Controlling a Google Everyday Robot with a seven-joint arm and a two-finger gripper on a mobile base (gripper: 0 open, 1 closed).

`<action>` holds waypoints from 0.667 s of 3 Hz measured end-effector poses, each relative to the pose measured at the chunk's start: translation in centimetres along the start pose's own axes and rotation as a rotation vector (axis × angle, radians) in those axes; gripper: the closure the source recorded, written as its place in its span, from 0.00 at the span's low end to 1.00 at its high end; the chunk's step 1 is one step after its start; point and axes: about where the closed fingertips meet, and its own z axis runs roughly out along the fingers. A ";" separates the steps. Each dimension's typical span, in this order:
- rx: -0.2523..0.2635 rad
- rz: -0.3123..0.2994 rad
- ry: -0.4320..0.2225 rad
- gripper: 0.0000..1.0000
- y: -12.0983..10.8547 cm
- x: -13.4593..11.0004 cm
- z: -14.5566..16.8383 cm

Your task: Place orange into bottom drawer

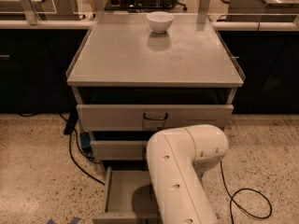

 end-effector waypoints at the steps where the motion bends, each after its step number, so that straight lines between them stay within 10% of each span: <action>1: 0.000 0.000 0.000 1.00 0.0 0.0 0.0; 2: -0.029 0.050 -0.022 1.00 -0.3 0.4 0.3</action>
Offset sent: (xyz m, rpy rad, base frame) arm 0.0127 -0.0450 -0.0163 0.4171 0.0475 -0.2510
